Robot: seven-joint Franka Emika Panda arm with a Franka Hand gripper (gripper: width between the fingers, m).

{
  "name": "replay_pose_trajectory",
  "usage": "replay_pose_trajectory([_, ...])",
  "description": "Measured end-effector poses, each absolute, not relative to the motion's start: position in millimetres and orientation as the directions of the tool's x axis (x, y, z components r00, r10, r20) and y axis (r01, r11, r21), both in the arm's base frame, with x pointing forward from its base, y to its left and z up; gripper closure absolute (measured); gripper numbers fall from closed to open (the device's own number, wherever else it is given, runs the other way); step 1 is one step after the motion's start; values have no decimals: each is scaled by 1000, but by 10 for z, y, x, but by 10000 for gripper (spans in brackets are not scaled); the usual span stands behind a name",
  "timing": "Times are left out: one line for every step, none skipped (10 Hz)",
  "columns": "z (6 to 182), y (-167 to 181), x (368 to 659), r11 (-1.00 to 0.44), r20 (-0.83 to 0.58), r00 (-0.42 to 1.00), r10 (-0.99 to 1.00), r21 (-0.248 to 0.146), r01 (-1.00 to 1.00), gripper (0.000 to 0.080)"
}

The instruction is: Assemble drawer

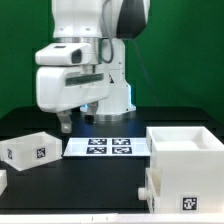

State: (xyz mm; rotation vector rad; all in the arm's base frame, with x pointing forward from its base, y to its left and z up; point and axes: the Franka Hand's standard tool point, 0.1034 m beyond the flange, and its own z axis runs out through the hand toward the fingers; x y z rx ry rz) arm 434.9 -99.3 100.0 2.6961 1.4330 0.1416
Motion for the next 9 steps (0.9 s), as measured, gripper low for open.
replay_pose_trajectory([1054,-1073,4404,-548,33,548,835,113,828,150])
replay_pose_trajectory([1040,-1056,4432,-546,36,546,837,116,830,150])
replay_pose_trajectory([1024,-1050,4406,-546,34,546,837,111,830,150])
replay_pose_trajectory([1023,-1054,4404,-547,34,547,837,111,830,150])
replay_pose_trajectory([987,-1084,4340,-566,38,566,823,115,816,150])
replay_pose_trajectory([873,-1142,4114,-607,34,607,794,100,788,150])
replay_pose_trajectory([825,-1221,4034,-639,24,640,768,82,765,150])
replay_pose_trajectory([741,-1292,3968,-665,22,665,746,76,743,150])
replay_pose_trajectory([599,-1325,3789,-684,7,684,730,44,729,150])
